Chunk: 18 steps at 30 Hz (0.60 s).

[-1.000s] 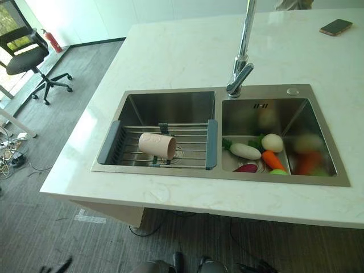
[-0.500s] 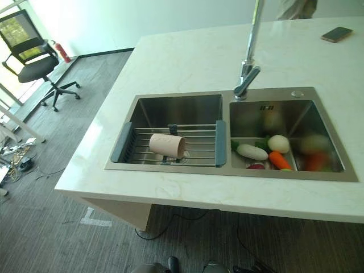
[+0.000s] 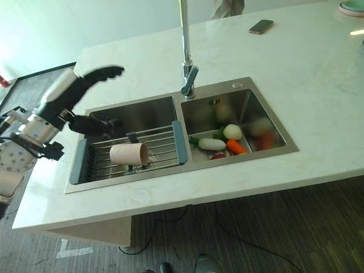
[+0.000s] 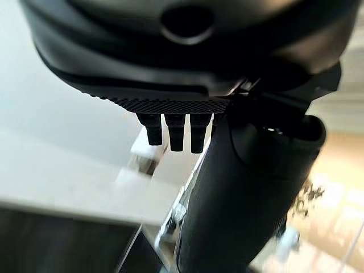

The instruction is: Place the dishes in the dishwasher.

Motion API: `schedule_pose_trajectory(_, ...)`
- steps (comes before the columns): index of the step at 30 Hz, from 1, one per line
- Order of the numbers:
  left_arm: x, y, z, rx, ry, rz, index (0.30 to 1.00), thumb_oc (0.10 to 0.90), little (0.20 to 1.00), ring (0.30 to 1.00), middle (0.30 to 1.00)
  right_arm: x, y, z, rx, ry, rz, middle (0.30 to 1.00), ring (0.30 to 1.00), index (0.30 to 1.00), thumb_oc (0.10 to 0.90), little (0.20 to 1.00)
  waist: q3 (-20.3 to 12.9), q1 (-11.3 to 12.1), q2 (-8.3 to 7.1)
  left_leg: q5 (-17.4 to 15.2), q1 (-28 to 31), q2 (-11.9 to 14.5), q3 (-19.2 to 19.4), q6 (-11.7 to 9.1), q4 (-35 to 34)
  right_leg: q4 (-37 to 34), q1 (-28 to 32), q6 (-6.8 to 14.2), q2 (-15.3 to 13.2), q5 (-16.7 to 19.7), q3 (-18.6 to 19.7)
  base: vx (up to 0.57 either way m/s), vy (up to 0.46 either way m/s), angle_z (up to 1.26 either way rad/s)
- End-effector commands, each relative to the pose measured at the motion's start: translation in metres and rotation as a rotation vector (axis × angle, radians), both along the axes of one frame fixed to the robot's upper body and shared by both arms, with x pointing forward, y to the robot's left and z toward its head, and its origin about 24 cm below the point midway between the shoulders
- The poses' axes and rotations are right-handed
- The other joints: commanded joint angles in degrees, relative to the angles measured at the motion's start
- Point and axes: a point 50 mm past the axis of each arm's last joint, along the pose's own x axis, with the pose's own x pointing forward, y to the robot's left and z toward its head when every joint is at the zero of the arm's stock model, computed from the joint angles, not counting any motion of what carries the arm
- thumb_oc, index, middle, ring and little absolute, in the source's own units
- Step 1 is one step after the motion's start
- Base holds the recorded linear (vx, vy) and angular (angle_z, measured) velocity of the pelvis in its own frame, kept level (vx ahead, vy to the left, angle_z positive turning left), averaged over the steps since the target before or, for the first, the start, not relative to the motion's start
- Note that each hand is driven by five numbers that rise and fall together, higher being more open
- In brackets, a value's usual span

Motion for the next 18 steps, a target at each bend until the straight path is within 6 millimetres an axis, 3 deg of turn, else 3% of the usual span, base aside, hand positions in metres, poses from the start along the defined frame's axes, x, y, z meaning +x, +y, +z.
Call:
schedule_pose_trajectory(1, 0.000, 0.017, 0.066, -0.022, -0.159, 0.044, 0.900, 0.800, 0.900, 0.900, 0.900, 0.006, -0.014, 0.007, -0.023, -0.055, -0.043, 0.900, 0.900, 0.900, 0.800, 0.900, 0.2, 0.1, -0.03, -10.6, -2.8, 1.2, -3.1, -0.5, 5.7, -4.9, 4.6, 6.8, -5.5, -2.5, 0.0, 0.01, 0.013, -0.15)
schedule_pose_trajectory(10, 0.010, 0.020, 0.057, 0.082, 0.078, 0.014, 0.900, 0.800, 0.900, 0.900, 0.900, 0.016, -0.023, 0.013, -0.045, -0.089, -0.021, 0.900, 0.900, 0.900, 0.800, 0.900, 1.2, -0.5, 1.34, -10.1, -3.5, 0.7, -2.7, -0.5, 5.7, -4.9, 3.4, 7.2, -5.9, -1.7, 0.9, 0.00, 0.027, -0.14)
schedule_pose_trajectory(18, 0.013, 0.029, 0.050, 0.158, 0.140, 0.074, 0.900, 0.800, 0.900, 0.900, 0.900, 0.020, -0.029, 0.017, -0.068, -0.103, -0.001, 0.900, 0.900, 0.900, 0.800, 0.900, 1.0, -0.6, 2.92, -9.8, -3.3, 0.1, -2.9, -0.4, 5.7, -4.9, 3.9, 7.2, -6.4, -1.9, 0.6, 0.04, 0.051, 0.03)
